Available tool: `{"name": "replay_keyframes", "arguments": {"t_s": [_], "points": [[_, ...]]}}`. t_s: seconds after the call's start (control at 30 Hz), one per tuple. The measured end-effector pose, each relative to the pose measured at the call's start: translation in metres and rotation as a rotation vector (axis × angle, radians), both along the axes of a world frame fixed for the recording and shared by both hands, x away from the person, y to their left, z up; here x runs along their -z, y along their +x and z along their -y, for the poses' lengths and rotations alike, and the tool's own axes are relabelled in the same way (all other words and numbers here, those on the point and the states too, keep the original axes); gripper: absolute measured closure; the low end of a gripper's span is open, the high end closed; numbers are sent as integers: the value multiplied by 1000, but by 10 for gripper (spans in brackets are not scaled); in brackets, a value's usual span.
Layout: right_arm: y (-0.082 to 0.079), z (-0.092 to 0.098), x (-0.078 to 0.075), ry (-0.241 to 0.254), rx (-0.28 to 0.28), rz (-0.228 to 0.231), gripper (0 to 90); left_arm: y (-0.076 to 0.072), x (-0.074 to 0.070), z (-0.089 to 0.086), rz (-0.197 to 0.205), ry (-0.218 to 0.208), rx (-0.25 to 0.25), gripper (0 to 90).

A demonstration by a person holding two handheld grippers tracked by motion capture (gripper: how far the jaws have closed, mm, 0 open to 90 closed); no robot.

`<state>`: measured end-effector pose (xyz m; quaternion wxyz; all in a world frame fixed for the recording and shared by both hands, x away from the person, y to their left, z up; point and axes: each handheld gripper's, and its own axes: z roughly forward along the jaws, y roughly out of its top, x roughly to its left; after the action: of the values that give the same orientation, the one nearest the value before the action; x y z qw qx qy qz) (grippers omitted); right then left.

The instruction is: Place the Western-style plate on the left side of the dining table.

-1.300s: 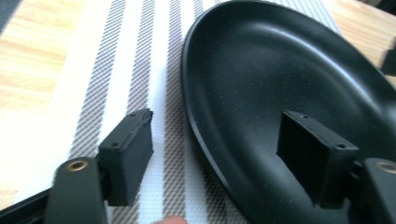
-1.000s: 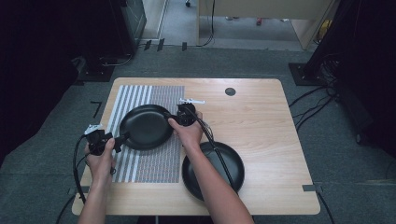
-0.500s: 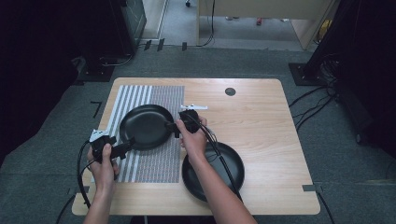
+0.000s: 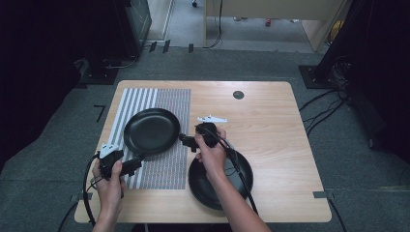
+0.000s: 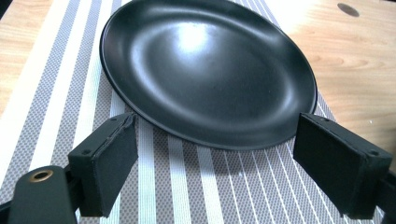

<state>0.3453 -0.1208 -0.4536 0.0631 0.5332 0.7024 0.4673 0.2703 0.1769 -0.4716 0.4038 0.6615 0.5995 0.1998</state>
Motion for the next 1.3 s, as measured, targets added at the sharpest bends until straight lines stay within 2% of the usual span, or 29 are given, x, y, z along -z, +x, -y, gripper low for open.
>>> {"name": "replay_keyframes", "arguments": {"t_s": [0.27, 0.47, 0.67, 0.87, 0.93, 1.03, 1.13, 1.17, 1.3], "points": [[-25, 21, -11, -32, 0, 66, 255, -12, 1, 5, 16, 20, 5, 134], [-39, 37, -12, -40, 4, 84, 246, -19, 1, 10, 34, 42, 10, 132], [-54, 61, -8, -48, 20, 100, 244, -24, 4, 13, 34, 61, 11, 117], [-67, 88, 0, -42, 42, 99, 243, -27, 9, 15, 21, 50, 22, 115], [-71, 98, 3, -38, 47, 99, 243, -28, 11, 17, 26, 56, 42, 95], [-79, 118, 7, -18, 62, 111, 243, -30, 13, 19, 26, 64, 33, 87], [-83, 126, 9, -15, 73, 116, 244, -30, 13, 19, 26, 66, 32, 87], [-85, 135, 12, -34, 82, 114, 244, -31, 13, 19, 26, 68, 30, 87], [-88, 147, 13, -42, 99, 122, 244, -31, 13, 16, 29, 73, 19, 83]]}}
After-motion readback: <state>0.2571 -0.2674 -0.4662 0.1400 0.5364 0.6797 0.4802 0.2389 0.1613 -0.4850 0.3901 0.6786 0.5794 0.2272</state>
